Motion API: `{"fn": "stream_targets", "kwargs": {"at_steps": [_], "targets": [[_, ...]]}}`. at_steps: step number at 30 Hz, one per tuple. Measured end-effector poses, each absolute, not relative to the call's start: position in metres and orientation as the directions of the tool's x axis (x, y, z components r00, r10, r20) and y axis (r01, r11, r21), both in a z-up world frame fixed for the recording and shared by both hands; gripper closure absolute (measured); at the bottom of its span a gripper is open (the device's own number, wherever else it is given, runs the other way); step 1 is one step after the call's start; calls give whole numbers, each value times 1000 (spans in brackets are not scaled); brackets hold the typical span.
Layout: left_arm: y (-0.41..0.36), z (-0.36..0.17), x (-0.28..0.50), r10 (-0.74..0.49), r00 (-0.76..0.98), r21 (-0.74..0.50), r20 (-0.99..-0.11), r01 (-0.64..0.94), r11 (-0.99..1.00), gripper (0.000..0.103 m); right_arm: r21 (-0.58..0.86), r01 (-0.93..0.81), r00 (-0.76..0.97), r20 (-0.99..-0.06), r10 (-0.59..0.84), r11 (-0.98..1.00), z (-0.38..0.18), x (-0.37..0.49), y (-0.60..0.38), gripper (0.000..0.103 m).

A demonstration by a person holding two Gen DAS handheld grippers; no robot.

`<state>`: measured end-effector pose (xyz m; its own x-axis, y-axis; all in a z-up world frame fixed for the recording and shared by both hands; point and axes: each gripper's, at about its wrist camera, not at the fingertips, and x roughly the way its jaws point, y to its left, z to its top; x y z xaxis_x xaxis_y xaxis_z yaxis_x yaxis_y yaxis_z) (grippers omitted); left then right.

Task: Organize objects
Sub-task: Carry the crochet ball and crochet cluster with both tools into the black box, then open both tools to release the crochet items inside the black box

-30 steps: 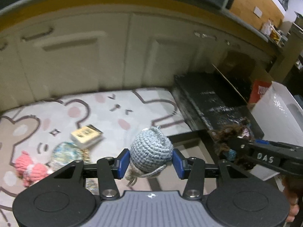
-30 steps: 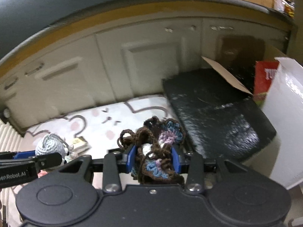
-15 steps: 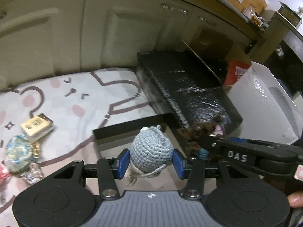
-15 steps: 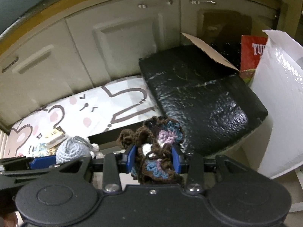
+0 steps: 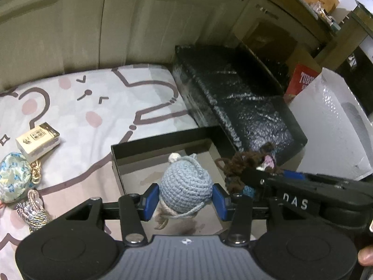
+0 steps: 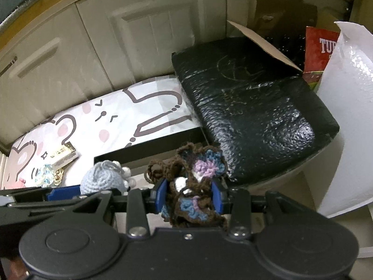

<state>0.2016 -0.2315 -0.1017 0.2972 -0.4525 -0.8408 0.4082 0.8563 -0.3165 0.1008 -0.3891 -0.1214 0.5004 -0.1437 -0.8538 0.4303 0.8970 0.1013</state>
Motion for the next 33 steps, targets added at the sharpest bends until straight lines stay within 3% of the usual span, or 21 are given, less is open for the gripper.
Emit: {"fn": "stream_targets", "kwargs": {"at_steps": [2, 4, 7, 27, 33], "targets": [[-229, -106, 203, -432, 292, -307, -853, 388, 869, 32, 91, 446, 487, -859, -157, 890, -125, 102, -391, 55], [-226, -108, 203, -410, 300, -285, -861, 383, 879, 27, 76, 468, 468, -867, -174, 880, -128, 102, -394, 47], [-222, -109, 203, -396, 299, -270, -868, 384, 883, 27, 58, 480, 457, -868, -193, 876, -129, 101, -395, 42], [-214, -105, 198, -335, 326, -203, -884, 376, 904, 26, 64, 521, 453, -866, -212, 851, -125, 90, -398, 33], [-208, -102, 196, -318, 338, -186, -886, 369, 910, 24, 62, 510, 468, -857, -216, 858, -119, 86, -395, 25]]}}
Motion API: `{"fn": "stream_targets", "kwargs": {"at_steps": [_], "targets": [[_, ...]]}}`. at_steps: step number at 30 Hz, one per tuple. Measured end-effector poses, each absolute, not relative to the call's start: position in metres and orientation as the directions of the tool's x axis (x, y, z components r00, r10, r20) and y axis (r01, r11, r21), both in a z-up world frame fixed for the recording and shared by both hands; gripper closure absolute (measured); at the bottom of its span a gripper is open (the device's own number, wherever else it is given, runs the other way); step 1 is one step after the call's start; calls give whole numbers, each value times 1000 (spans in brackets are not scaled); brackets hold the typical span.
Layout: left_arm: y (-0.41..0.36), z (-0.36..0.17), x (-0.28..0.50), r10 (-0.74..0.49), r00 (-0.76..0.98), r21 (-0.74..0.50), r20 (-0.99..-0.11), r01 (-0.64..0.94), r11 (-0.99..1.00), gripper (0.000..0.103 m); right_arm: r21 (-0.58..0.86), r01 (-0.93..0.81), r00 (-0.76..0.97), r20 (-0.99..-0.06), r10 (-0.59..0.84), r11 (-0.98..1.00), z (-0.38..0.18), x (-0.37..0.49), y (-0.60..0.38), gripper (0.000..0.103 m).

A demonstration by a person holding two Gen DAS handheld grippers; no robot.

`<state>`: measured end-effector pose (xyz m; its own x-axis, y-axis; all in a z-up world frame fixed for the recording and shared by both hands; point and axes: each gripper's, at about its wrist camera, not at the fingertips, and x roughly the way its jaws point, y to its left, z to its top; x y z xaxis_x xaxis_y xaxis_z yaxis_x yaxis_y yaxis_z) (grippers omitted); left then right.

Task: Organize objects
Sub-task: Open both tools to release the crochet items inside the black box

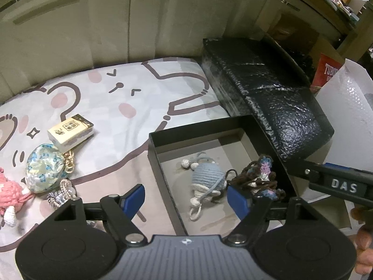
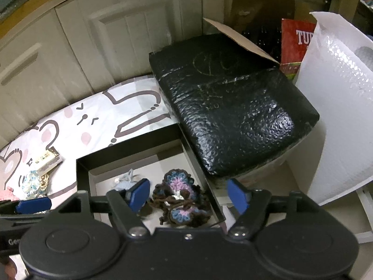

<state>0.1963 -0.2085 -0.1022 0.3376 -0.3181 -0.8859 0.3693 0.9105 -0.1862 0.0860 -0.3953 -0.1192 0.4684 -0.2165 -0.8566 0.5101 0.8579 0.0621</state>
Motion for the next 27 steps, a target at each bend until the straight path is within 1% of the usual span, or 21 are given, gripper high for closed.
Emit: {"fn": "stream_targets", "kwargs": {"at_steps": [1, 6, 8, 10, 11, 15, 19, 27], "targets": [[-207, -102, 196, -314, 340, -183, -886, 366, 912, 23, 61, 506, 473, -854, -217, 860, -118, 85, -395, 23], [-200, -97, 195, -300, 359, -168, -884, 356, 919, 17, 63, 513, 493, -838, -233, 856, -109, 75, -395, 19], [-198, -93, 194, -298, 369, -164, -880, 353, 921, 12, 57, 516, 495, -834, -243, 855, -107, 72, -394, 16], [-196, -90, 192, -299, 376, -164, -877, 351, 922, 8, 47, 515, 502, -826, -257, 856, -105, 68, -391, 7], [-195, -89, 191, -300, 378, -164, -876, 350, 922, 6, 47, 514, 507, -822, -259, 857, -104, 66, -391, 4], [-189, -85, 187, -300, 384, -164, -873, 349, 923, 3, 49, 511, 514, -817, -260, 858, -104, 60, -388, 1], [-184, -82, 184, -289, 394, -152, -872, 343, 927, 0, 34, 506, 512, -816, -268, 862, -104, 55, -384, 0], [-172, -79, 181, -271, 415, -137, -868, 325, 936, 0, 22, 522, 506, -813, -289, 853, -101, 44, -385, 0]]}}
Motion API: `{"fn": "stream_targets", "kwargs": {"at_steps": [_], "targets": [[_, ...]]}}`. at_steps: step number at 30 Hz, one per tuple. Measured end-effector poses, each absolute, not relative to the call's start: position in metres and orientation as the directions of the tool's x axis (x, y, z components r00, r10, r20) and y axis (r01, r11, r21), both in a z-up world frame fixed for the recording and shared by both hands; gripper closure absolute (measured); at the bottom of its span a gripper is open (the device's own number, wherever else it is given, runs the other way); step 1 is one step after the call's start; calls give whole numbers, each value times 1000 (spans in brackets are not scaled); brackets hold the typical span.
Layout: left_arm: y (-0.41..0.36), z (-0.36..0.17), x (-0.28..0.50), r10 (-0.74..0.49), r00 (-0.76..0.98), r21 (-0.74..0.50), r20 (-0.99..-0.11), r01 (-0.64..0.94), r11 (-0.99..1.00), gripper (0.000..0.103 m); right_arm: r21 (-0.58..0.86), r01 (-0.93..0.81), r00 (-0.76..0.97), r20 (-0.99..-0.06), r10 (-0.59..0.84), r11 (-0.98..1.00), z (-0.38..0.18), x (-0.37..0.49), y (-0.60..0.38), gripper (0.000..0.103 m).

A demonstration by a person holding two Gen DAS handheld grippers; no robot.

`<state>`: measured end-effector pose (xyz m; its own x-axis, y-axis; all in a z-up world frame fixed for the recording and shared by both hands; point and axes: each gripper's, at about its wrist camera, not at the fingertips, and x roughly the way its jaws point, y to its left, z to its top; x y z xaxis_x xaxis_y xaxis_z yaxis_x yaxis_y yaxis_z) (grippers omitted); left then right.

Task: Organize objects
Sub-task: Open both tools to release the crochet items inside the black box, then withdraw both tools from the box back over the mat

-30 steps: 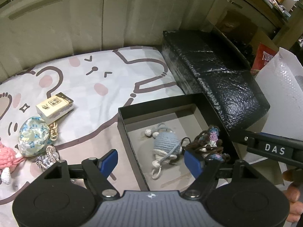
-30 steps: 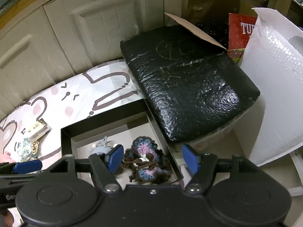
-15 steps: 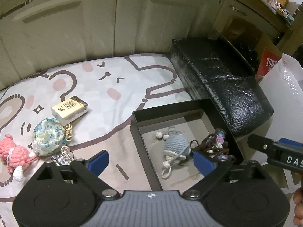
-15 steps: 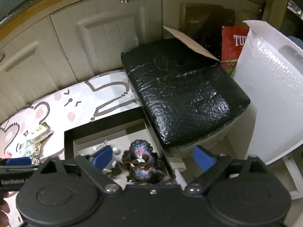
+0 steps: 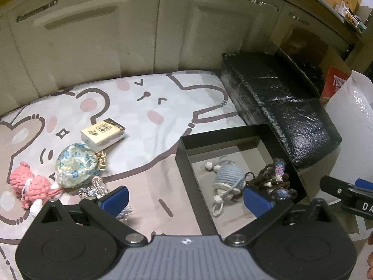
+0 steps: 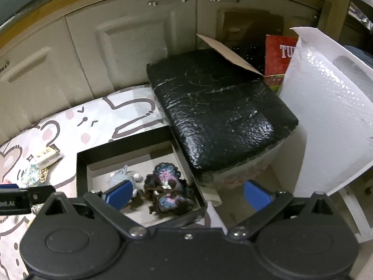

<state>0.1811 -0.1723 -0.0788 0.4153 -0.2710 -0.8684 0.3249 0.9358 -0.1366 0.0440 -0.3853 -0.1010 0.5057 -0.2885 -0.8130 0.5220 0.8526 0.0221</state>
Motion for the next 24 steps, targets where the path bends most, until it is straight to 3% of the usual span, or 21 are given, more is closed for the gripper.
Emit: {"fn": "stream_targets", "kwargs": {"at_steps": [24], "targets": [[-134, -72, 178, -248, 457, -128, -855, 277, 952, 0, 13, 503, 525, -798, -294, 864, -98, 46, -362, 0]]}}
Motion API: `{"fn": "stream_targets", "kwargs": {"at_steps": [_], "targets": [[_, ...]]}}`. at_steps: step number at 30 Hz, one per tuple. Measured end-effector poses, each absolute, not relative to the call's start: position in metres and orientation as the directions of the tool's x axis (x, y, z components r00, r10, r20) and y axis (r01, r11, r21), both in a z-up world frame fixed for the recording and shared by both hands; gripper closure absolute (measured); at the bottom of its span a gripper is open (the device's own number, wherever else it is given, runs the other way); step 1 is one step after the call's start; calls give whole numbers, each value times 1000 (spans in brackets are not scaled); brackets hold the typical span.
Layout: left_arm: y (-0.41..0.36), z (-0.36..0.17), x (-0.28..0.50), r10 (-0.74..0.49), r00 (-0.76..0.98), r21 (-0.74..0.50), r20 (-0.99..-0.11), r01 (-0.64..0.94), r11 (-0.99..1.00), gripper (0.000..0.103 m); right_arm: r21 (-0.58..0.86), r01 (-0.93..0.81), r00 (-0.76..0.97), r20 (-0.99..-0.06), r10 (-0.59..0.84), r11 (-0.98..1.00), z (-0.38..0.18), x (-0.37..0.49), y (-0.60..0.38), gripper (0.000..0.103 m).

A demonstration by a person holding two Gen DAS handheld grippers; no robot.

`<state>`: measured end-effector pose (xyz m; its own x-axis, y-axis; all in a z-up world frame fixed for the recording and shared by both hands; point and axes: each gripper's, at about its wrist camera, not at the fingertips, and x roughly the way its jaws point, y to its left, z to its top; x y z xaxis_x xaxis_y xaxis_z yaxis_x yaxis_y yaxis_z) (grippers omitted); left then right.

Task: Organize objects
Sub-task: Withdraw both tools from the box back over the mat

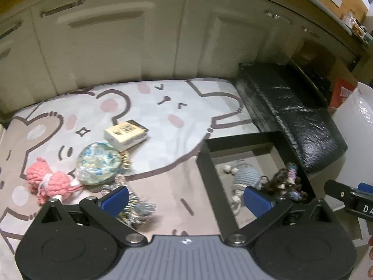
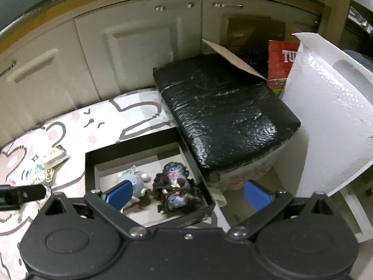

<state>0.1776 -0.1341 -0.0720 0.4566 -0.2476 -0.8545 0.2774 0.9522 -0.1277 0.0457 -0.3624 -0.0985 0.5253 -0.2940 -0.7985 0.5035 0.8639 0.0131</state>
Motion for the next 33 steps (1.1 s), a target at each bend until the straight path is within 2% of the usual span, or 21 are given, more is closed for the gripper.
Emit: {"fn": "stream_targets", "kwargs": {"at_steps": [33], "targets": [[30, -64, 176, -77, 552, -60, -830, 49, 997, 0, 20, 222, 571, -813, -113, 975, -101, 116, -219, 0]]}}
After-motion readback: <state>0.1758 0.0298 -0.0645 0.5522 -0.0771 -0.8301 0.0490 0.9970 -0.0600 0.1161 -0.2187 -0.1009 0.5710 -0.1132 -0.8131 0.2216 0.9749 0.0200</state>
